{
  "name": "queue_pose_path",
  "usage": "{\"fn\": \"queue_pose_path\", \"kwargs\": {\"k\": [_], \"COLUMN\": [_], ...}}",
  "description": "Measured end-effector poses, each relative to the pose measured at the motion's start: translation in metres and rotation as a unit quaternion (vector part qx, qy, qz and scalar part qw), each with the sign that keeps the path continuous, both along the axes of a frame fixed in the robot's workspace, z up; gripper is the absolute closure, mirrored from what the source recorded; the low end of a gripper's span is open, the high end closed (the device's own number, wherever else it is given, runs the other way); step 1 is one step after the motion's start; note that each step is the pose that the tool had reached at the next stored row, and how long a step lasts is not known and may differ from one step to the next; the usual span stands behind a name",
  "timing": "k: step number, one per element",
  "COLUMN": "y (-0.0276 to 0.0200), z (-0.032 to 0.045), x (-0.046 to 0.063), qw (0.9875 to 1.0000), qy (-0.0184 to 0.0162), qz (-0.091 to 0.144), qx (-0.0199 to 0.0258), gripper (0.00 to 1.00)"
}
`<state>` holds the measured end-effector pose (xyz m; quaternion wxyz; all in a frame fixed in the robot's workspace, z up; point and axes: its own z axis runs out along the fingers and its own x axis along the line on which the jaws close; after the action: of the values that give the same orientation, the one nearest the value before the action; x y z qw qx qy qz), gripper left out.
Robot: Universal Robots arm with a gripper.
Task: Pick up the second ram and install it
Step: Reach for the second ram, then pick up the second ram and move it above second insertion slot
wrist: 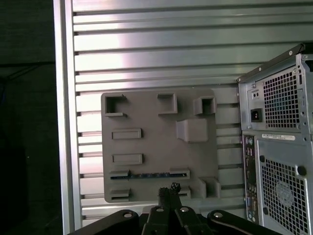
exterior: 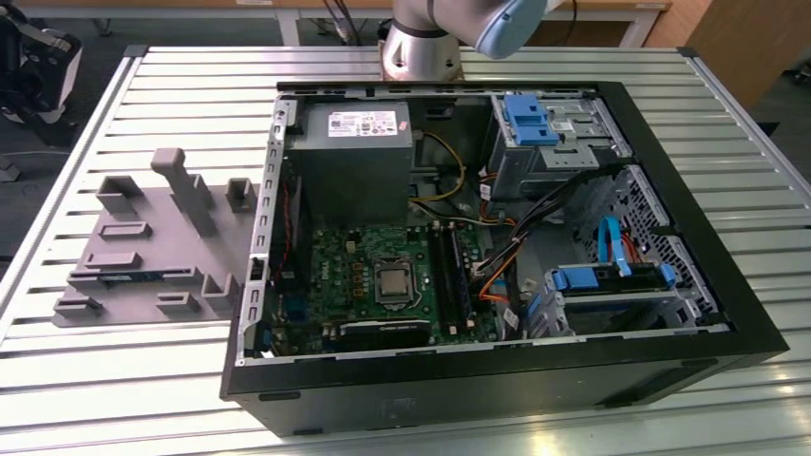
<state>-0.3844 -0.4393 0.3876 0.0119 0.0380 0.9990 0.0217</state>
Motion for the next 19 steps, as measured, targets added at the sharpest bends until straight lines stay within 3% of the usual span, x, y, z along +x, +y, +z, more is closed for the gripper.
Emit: {"fn": "queue_pose_path", "kwargs": {"k": [10,19], "y": [-0.0006,-0.0008], "z": [-0.0042,-0.0053], "x": [-0.01,-0.014], "qw": [1.0,1.0], "qy": [0.0077,0.0086], "qz": [0.0,0.0], "qx": [0.0,0.0], "gripper": [0.89,0.89]}}
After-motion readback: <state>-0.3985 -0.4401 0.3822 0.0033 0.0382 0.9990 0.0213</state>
